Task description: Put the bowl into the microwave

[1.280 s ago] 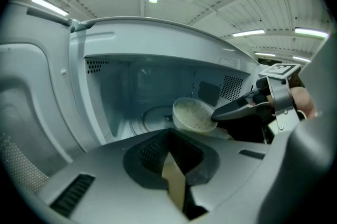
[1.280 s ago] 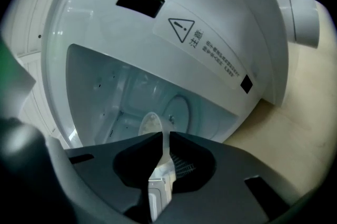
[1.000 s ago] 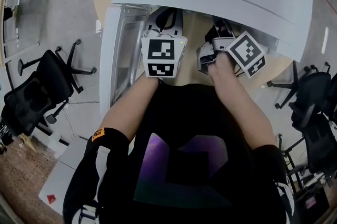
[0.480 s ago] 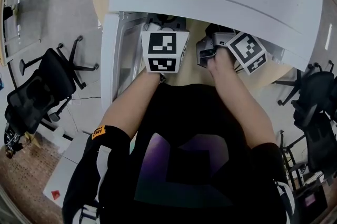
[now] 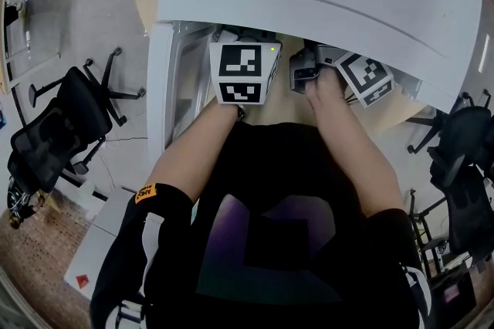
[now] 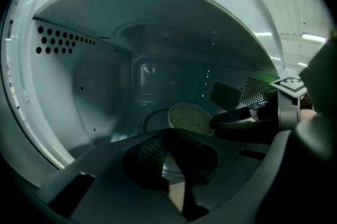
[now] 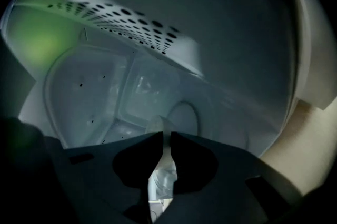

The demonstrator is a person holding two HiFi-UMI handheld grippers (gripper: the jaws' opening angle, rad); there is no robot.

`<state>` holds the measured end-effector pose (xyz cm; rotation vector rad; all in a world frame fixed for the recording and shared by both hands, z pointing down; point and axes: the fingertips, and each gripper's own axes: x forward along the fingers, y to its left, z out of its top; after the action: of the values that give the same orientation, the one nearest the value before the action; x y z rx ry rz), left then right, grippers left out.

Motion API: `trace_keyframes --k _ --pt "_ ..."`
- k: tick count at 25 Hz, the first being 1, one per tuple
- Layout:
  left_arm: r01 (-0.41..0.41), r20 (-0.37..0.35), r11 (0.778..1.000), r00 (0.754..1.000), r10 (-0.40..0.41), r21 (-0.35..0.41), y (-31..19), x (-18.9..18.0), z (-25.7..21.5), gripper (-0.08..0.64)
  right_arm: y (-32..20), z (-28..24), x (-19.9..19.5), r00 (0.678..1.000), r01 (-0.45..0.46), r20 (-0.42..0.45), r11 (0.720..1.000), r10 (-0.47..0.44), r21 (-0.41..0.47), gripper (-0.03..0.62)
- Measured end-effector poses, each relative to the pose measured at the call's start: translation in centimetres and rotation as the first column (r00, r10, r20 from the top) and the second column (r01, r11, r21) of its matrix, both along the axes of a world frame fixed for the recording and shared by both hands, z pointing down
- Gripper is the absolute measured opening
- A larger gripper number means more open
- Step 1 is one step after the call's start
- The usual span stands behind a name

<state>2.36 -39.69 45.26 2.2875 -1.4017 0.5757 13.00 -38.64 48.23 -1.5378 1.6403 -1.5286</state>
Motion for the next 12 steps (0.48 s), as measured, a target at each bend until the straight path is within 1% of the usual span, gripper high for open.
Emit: trace_keyframes --k 12 --pt "-0.004 -0.006 1.0 1.0 0.004 -0.001 0.06 0.44 -0.03 0.046 -0.24 -0.33 -0.14 1.0 0.001 0.006 1.0 -0.001 0.029 0.048"
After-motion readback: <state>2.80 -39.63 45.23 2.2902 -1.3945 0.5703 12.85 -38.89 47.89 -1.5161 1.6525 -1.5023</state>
